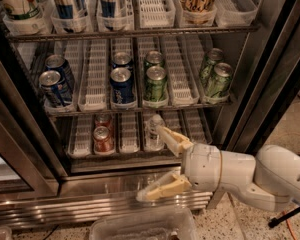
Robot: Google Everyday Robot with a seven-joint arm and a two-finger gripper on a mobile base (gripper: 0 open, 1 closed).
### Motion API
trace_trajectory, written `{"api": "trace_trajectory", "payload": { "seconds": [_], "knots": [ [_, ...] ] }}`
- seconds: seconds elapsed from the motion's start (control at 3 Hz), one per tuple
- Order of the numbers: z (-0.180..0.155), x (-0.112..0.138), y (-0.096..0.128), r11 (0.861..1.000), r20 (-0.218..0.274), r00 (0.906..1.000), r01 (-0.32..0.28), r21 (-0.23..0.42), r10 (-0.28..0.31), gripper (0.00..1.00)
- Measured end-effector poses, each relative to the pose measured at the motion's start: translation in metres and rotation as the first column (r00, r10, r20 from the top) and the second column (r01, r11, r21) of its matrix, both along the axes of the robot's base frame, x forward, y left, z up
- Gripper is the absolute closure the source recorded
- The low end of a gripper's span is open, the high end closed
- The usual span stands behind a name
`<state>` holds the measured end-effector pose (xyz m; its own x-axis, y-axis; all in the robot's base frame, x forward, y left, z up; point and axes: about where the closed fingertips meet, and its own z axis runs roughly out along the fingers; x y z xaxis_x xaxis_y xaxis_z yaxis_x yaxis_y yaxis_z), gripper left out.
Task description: Pick pepsi can from middle shelf of fridge
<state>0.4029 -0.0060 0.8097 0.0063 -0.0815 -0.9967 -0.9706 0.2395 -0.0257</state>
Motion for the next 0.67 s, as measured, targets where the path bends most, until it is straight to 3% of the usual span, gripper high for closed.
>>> {"api": "trace_trajectory", "payload": {
  "seconds": [0.33, 0.67],
  "knots": [
    [0.026, 0.012, 0.024, 0.985, 0.017, 0.9992, 0.033, 0.166, -0.036, 0.0],
    [0.055, 0.017, 0.036, 0.968, 0.043, 0.9971, 0.05, 0.246, -0.062, 0.0]
  ]
}}
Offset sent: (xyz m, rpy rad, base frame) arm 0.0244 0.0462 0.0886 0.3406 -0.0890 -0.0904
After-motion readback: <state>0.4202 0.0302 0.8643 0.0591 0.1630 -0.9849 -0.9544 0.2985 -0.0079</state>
